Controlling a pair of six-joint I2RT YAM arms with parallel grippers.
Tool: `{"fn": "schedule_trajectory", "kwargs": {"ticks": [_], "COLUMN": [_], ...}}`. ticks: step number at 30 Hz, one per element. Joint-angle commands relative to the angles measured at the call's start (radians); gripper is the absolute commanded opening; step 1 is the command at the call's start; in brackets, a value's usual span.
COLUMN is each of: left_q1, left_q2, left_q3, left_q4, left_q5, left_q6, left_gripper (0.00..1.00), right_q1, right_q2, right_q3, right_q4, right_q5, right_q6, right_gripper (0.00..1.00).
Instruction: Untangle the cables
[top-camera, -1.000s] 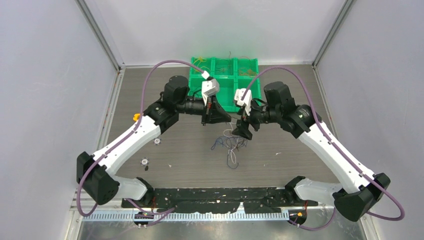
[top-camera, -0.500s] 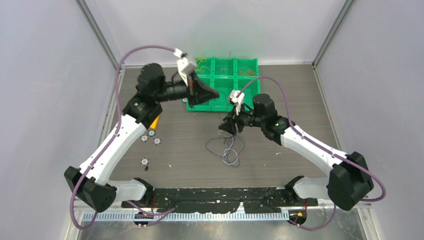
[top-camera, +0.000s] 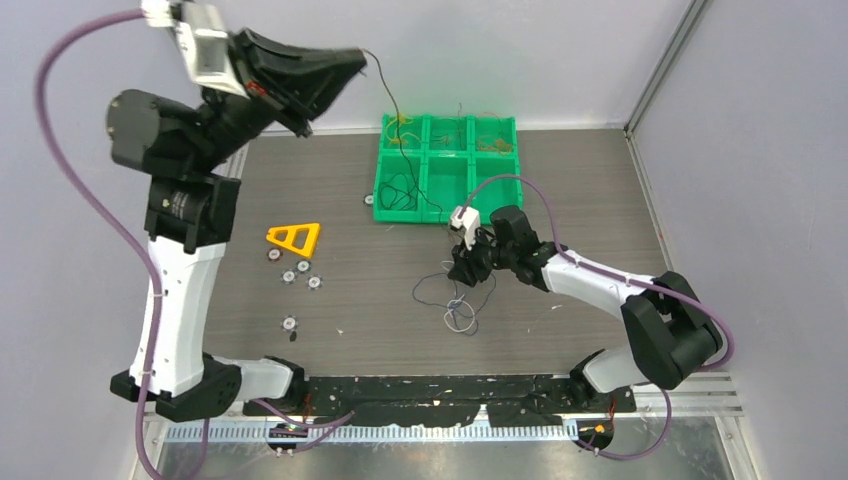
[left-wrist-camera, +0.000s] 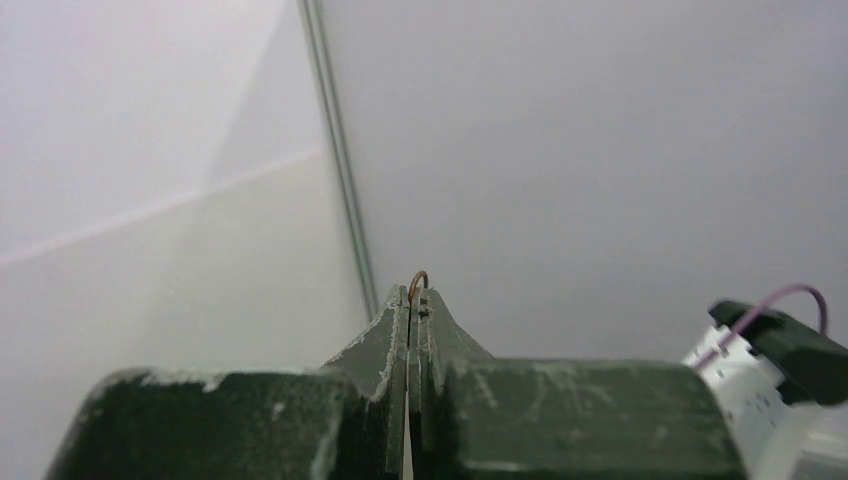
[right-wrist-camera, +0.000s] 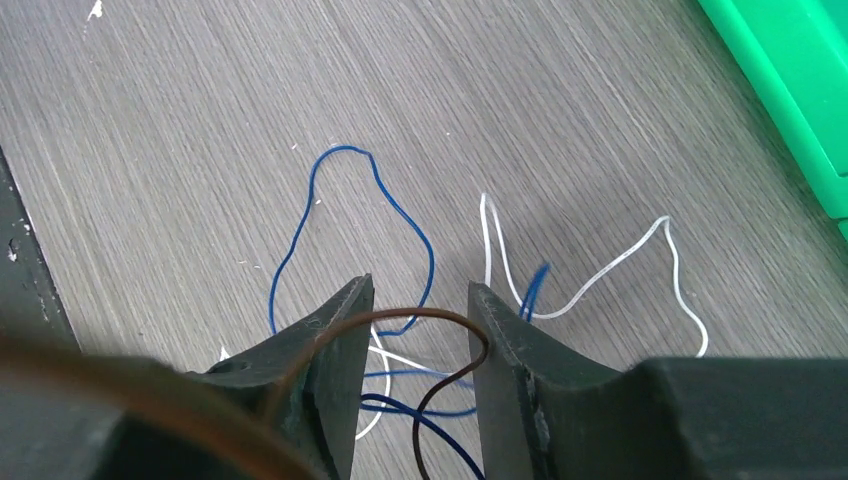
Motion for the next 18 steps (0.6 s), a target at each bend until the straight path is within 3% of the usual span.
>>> {"fn": "schedule_trajectory", "kwargs": {"ticks": [1,4,7,18], "left_q1": [0.021,0.028,0.029,0.077], "left_q2": [0.091,0.16,0.167,0.215], "left_q3": [0.222,0.348,0.338,0.309], "left_q4": [-0.017,-0.054,-0.057,-0.049], "left_q5": [-0.109,-0.105,-0.144,-0.235], "left_q6": [-0.002,-0.023,0.004,0.097], "left_gripper": [0.0,0.0,0.0,0.0], "right_q1": [-0.011,-0.017,-0.024,-0.133], "right_q2": [0.016,0.017,0.012,-0.149], "right_q3": [0.027,0.029,0.052,0.061], "right_q4": [0.002,-0.005,-0.063,-0.193], "right_q5": [0.024,0.021,0.017,-0.048], "right_q6": [0.002,0.007,0.008,0.018], "right_gripper": [0.47,0.54,0.72,0.94]}}
